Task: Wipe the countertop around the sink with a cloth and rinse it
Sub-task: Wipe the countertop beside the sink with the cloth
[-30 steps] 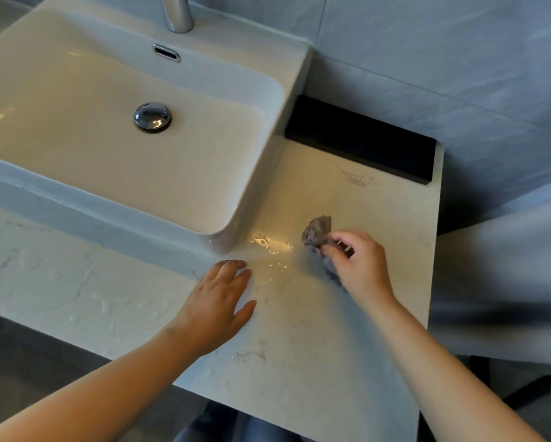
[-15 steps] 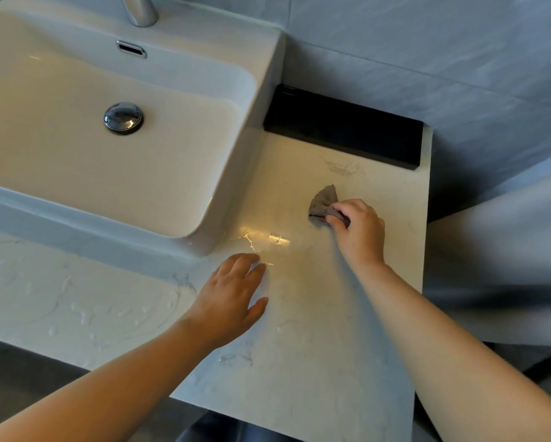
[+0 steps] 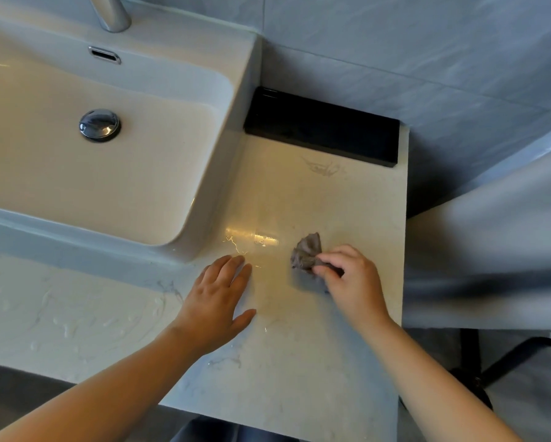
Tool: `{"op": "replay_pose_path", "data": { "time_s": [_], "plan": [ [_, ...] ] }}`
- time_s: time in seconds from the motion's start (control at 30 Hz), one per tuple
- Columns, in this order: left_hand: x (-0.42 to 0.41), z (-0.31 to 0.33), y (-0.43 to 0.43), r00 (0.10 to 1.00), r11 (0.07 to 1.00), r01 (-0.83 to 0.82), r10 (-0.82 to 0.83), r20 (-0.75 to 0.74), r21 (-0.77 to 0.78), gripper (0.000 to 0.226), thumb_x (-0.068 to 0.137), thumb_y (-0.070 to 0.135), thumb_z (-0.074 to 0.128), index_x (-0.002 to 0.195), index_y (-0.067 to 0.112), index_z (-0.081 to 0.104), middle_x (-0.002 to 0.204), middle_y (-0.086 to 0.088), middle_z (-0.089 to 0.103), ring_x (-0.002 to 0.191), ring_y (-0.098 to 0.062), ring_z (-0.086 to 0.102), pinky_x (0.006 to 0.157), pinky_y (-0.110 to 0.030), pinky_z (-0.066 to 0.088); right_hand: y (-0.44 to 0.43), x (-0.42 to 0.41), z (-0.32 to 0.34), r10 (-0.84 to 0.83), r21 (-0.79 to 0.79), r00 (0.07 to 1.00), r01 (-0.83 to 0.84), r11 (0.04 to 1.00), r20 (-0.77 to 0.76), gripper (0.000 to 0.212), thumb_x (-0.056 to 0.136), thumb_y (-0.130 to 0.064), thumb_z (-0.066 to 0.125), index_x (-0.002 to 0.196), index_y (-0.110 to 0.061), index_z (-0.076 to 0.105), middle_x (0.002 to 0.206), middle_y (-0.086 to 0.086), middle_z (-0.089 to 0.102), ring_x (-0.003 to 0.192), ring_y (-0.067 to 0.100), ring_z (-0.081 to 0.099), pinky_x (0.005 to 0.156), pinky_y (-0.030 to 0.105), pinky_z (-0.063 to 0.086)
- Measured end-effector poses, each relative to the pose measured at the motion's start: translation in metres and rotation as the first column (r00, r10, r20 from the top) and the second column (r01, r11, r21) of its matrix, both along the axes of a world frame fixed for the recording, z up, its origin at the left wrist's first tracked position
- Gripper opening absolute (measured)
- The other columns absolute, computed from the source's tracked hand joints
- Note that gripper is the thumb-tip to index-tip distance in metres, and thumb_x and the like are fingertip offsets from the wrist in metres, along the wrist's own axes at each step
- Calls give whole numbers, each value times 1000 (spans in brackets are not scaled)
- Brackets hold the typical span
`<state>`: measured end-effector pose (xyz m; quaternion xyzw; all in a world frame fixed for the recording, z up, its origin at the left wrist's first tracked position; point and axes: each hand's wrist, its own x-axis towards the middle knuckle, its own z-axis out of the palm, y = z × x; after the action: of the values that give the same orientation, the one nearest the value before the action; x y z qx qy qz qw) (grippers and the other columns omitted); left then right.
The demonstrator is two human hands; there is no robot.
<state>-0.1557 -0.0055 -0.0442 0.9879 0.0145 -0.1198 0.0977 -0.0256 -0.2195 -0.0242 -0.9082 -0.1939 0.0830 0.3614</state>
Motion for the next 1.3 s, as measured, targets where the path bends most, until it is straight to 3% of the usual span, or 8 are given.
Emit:
{"op": "replay_pose_path", "data": {
  "time_s": [0.13, 0.3, 0.67, 0.9, 1.07, 1.17, 1.3],
  "plan": [
    [-2, -2, -2, 1000, 1000, -6, 6, -6, 0, 78, 84, 68, 34, 137, 13, 46, 142, -9, 45, 129, -31, 43, 103, -45, 37, -9, 53, 19, -116, 11, 987, 116, 993, 112, 17, 80, -12, 72, 97, -8, 73, 92, 0, 63, 83, 13, 58, 76, 22, 45],
    [-1, -2, -2, 1000, 1000, -3, 3, 3, 19, 81, 83, 70, 33, 137, 13, 46, 141, -9, 46, 128, -31, 44, 102, -44, 37, -21, 105, -4, -196, -78, 976, 204, 976, 98, 22, 85, -16, 68, 106, -8, 70, 102, 6, 64, 91, 20, 60, 82, 33, 50],
    [-1, -3, -3, 1000, 1000, -4, 4, 6, 11, 82, 82, 70, 34, 137, 12, 46, 141, -10, 46, 129, -32, 43, 102, -46, 37, -29, 26, -33, -190, -75, 971, 202, 977, 145, 17, 82, -14, 69, 99, -11, 73, 99, 1, 67, 89, 22, 61, 77, 46, 51],
    [8, 7, -10, 1000, 997, 7, -7, -6, 75, 79, 82, 69, 28, 127, 9, 56, 132, -12, 53, 119, -33, 52, 96, -46, 44, -38, -9, -24, -86, -113, 996, 86, 990, 7, 16, 81, -15, 71, 96, -11, 74, 92, -3, 65, 88, 20, 61, 75, 34, 49],
    [12, 13, -26, 996, 997, 78, -78, 34, 5, 73, 85, 64, 30, 132, 12, 52, 134, -8, 52, 122, -30, 51, 96, -43, 45, -55, 4, 4, -200, -18, 979, 201, 979, 41, 17, 83, -11, 69, 100, -8, 73, 94, -3, 62, 85, 13, 59, 72, 15, 43],
    [14, 9, -35, 992, 992, 125, -125, 21, 8, 72, 86, 63, 31, 134, 13, 50, 136, -9, 52, 122, -30, 51, 97, -43, 44, -68, 42, 12, -253, -14, 961, 256, 967, 116, 20, 85, -12, 67, 104, -7, 70, 99, -1, 62, 88, 13, 58, 76, 18, 43],
    [14, 1, -37, 986, 984, 168, -167, -8, 59, 75, 85, 64, 31, 135, 12, 48, 137, -12, 50, 123, -33, 50, 100, -46, 41, -81, 74, -6, -285, -85, 953, 293, 952, 100, 22, 88, -13, 65, 109, -5, 68, 105, 6, 63, 94, 18, 60, 78, 23, 46]
  ]
}}
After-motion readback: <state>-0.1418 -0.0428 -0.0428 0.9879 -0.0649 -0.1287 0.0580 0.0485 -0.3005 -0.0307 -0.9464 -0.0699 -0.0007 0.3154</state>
